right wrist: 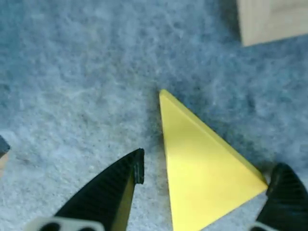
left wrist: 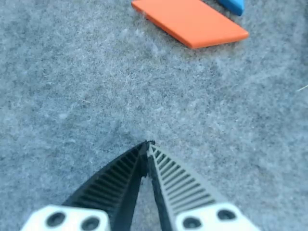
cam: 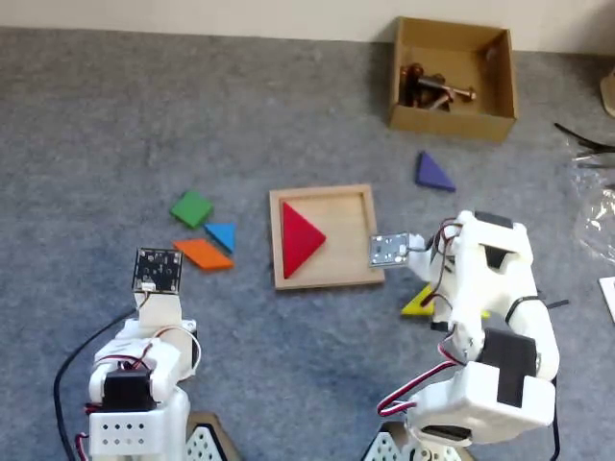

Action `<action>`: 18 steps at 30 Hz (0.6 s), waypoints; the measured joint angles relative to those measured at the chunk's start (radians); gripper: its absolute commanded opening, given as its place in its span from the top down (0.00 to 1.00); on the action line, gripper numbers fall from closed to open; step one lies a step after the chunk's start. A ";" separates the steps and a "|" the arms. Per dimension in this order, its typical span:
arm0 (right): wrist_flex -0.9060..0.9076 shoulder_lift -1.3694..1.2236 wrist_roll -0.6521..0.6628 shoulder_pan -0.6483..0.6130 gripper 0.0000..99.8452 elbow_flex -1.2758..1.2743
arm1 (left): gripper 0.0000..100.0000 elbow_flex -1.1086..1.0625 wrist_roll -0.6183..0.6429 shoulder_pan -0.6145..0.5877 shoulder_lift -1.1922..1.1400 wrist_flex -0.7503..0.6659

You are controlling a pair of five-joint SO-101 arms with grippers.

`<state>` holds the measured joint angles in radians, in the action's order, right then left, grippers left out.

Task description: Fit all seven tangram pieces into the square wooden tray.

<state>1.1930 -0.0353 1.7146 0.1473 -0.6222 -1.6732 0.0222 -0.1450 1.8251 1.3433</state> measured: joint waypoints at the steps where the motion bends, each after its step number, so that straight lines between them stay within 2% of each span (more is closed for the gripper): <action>1: -0.002 0.000 0.000 0.000 0.68 0.002 | 0.99 0.000 0.000 0.000 0.000 0.000; 5: -0.003 -0.002 0.000 0.000 0.72 0.025 | 0.99 0.000 0.000 0.000 0.000 0.000; 12: -0.003 -0.011 -0.074 -0.003 0.72 0.051 | 0.99 0.000 0.000 0.000 0.000 0.000; 18: -0.003 -0.011 -0.086 -0.003 0.73 0.051 | 0.99 0.000 0.000 0.000 0.000 0.000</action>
<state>1.1899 -0.0460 1.6287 0.1442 -0.5715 -1.6732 0.0222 -0.1450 1.8251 1.3433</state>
